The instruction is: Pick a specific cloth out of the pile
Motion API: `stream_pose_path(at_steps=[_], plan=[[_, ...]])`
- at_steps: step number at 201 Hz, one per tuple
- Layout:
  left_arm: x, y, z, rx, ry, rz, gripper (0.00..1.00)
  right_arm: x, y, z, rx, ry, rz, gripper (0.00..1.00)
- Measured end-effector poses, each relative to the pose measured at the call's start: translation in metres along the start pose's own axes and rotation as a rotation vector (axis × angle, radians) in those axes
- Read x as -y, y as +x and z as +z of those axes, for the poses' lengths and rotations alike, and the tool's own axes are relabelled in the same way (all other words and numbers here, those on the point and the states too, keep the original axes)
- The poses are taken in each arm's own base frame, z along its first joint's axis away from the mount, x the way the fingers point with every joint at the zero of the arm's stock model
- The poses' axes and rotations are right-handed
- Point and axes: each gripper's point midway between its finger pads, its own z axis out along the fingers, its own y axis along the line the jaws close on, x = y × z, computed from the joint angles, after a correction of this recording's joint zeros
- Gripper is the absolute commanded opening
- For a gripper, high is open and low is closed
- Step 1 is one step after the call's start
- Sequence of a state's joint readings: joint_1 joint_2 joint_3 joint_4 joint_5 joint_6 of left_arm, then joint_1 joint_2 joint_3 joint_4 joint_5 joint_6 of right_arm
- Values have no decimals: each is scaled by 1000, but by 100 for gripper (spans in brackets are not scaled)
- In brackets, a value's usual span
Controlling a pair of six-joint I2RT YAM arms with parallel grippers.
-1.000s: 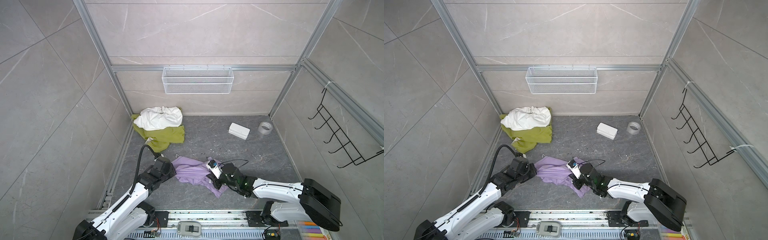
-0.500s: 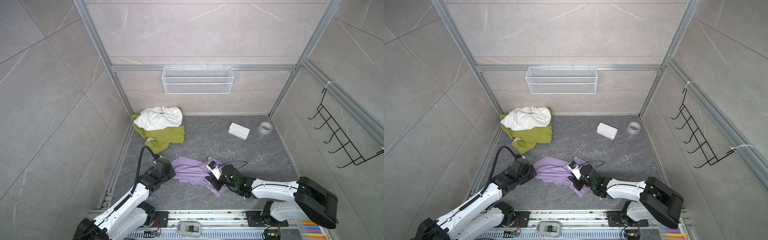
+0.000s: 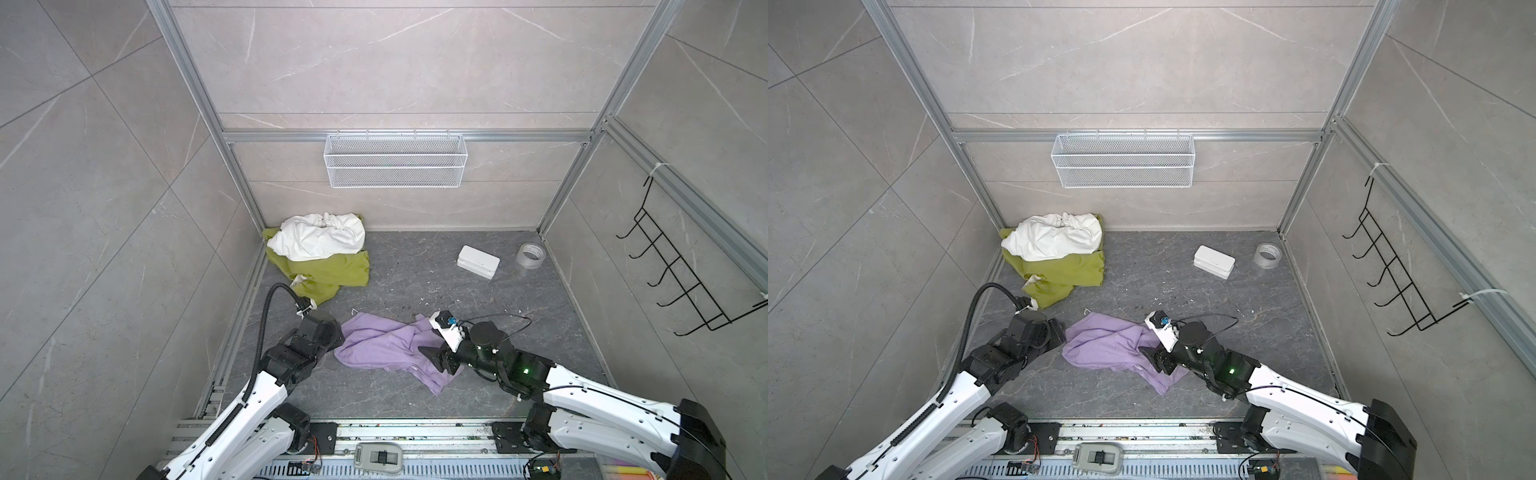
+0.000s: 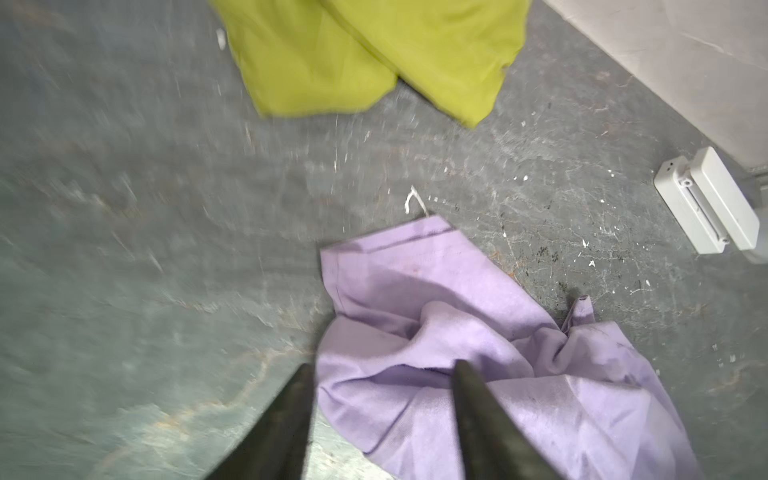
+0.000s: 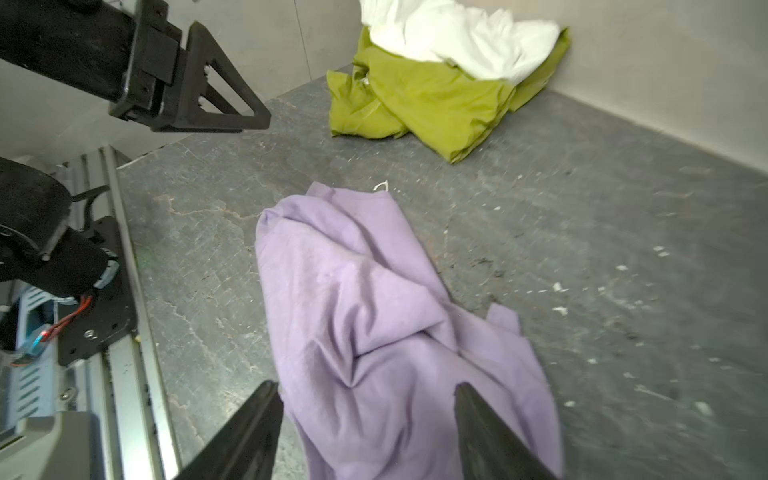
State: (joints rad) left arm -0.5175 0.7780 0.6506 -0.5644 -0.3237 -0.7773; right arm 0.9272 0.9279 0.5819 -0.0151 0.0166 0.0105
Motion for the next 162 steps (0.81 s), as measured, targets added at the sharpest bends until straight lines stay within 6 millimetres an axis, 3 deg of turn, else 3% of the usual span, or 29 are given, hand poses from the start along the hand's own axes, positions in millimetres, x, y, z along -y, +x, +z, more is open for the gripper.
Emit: stream_pose_path(at_steps=[24, 72, 135, 162], plan=[[1, -19, -9, 62, -22, 55, 91, 28, -13, -7, 25, 113, -51, 73], [-5, -38, -8, 134, -111, 194, 96, 107, -6, -20, 55, 401, -4, 81], [-9, -68, -1, 282, -194, 294, 96, 190, 29, -56, 63, 777, 78, 87], [-33, -69, 18, 276, -265, 293, 95, 220, 49, -67, 58, 903, 130, 85]])
